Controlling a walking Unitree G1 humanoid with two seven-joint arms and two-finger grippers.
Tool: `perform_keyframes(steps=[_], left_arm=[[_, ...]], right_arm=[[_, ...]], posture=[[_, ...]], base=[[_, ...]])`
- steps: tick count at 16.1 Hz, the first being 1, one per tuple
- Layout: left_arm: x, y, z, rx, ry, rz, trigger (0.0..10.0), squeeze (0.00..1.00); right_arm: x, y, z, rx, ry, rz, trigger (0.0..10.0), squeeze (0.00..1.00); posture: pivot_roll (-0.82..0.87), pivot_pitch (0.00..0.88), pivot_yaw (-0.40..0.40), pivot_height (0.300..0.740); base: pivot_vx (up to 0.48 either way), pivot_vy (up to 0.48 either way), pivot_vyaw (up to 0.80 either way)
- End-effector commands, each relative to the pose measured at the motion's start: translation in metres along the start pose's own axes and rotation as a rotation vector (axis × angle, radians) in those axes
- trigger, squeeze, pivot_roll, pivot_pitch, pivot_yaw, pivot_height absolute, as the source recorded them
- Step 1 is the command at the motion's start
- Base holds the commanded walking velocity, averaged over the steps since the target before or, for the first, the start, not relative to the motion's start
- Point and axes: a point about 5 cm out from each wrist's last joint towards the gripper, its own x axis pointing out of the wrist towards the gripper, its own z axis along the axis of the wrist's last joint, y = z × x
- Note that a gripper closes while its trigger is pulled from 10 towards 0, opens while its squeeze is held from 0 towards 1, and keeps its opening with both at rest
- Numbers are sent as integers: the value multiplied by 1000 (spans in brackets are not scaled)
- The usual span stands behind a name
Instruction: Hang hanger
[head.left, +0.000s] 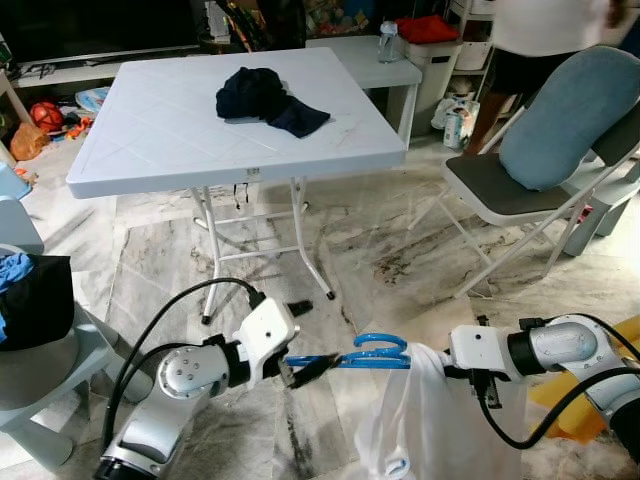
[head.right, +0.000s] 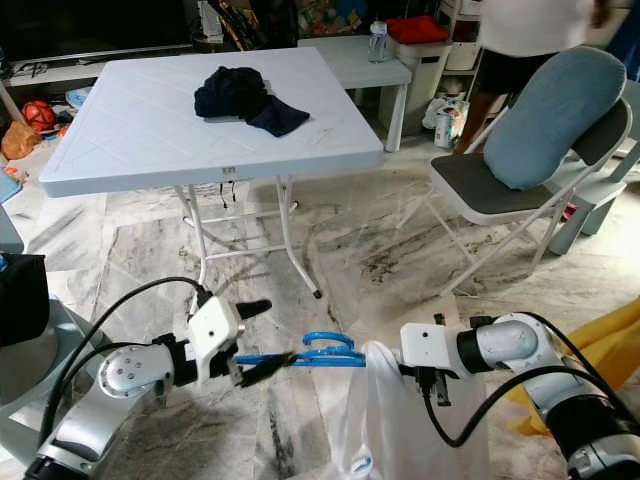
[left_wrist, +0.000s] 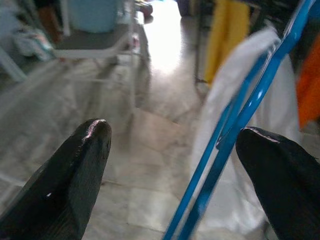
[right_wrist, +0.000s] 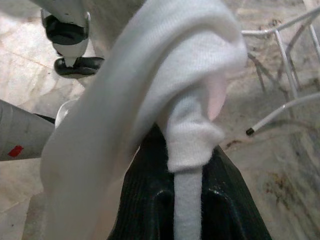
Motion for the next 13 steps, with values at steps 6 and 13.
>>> perform_keyframes(steps=[6, 13], left_arm=[[3, -3, -4, 45, 14, -126, 10000, 0], [-3, -4, -20, 59, 59, -181, 0, 0]], right_arm=[[-13, -23, 10, -84, -15, -66, 10000, 0], [-27, -31, 28, -208, -79, -58, 10000, 0]], posture=[[-106, 0, -4, 740], [-108, 0, 1, 740]], base=[[0, 0, 0], [0, 0, 0]])
